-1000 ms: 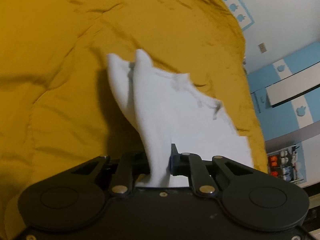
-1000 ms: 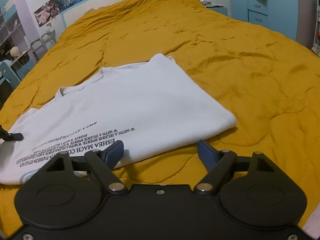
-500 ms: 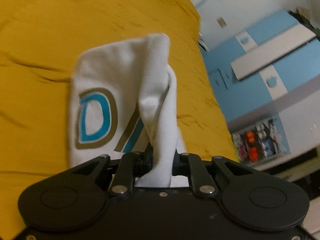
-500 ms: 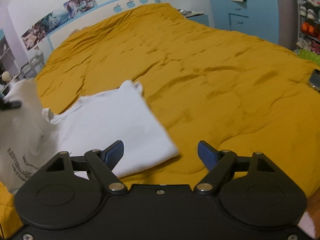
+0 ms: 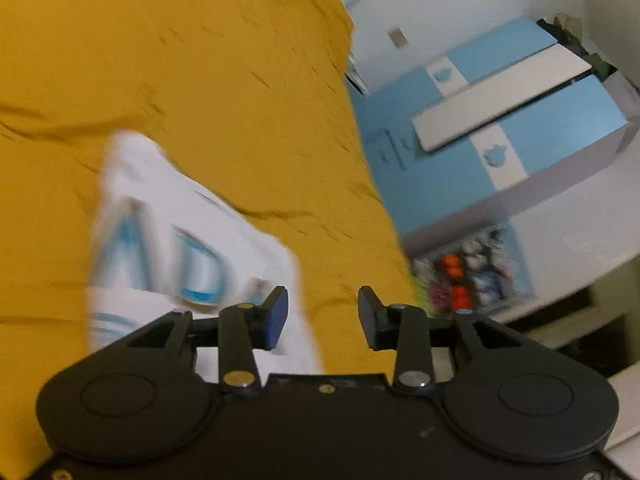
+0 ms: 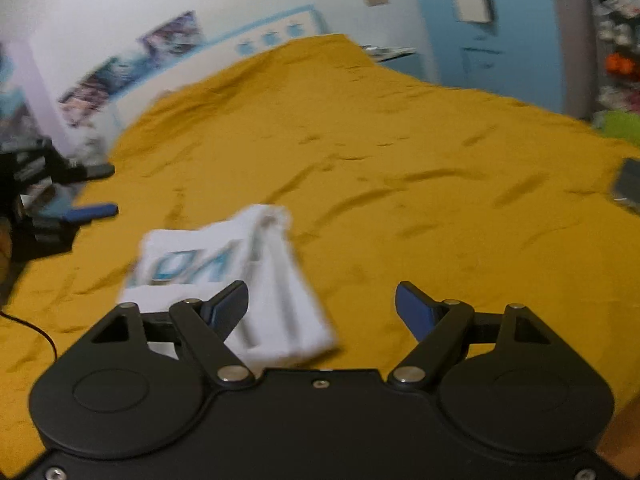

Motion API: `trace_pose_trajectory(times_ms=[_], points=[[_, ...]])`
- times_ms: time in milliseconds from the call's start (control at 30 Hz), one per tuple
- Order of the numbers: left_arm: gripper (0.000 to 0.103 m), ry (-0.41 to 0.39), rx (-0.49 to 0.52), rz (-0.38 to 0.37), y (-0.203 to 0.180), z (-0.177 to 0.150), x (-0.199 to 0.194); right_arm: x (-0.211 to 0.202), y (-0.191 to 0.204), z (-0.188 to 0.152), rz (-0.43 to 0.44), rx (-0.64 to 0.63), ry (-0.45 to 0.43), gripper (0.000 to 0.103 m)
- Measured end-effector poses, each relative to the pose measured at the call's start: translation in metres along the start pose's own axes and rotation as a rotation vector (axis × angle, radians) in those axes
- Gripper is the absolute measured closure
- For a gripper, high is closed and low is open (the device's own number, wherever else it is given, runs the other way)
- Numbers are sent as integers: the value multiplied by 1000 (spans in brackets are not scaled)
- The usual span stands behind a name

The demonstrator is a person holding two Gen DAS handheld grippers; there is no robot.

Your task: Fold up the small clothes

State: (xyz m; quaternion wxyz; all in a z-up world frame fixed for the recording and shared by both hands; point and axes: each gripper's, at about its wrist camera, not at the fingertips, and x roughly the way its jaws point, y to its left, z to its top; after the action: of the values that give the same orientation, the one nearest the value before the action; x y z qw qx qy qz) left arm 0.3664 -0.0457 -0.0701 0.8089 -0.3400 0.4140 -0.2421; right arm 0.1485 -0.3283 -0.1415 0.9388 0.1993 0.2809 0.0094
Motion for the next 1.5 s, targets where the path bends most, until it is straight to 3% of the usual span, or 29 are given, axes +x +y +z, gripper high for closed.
trace_pose_trajectory(times_ms=[100, 167, 367, 567, 633, 700, 833, 967, 1067, 1133, 1233, 1300, 1367, 1500], points=[[57, -20, 81, 113, 23, -24, -36, 10, 6, -9, 58, 24, 60, 21], [57, 2, 80, 148, 43, -43, -47, 16, 10, -14, 72, 11, 75, 21], [57, 55, -39, 131, 86, -91, -44, 36, 24, -10, 95, -82, 54, 21], [49, 82, -63, 124, 88, -107, -19, 69, 17, -3, 147, -54, 170, 22], [46, 84, -49, 132, 84, -108, -13, 76, 12, -3, 179, -24, 208, 39], [43, 81, -46, 136, 82, -111, -10, 80, 9, -3, 219, -10, 225, 79], [42, 70, -39, 160, 75, -110, -12, 65, 21, 7, 231, -94, 157, 90], [41, 57, -13, 144, 67, -112, -11, 59, 15, 27, 241, -93, 105, 94], [37, 56, -1, 142, 69, -119, -8, 82, -2, 20, 184, -86, 143, 96], [37, 60, 10, 156, 72, -123, -5, 96, -19, 6, 189, -22, 210, 96], [35, 63, 20, 164, 74, -124, -4, 93, -31, -3, 220, 51, 209, 91], [33, 69, 25, 160, 73, -123, -5, 88, -33, 4, 252, 90, 206, 71], [32, 72, 26, 162, 72, -122, -5, 82, -31, 19, 261, 80, 145, 57], [27, 70, 39, 158, 72, -122, -2, 107, -13, 62, 277, -18, 83, 53]])
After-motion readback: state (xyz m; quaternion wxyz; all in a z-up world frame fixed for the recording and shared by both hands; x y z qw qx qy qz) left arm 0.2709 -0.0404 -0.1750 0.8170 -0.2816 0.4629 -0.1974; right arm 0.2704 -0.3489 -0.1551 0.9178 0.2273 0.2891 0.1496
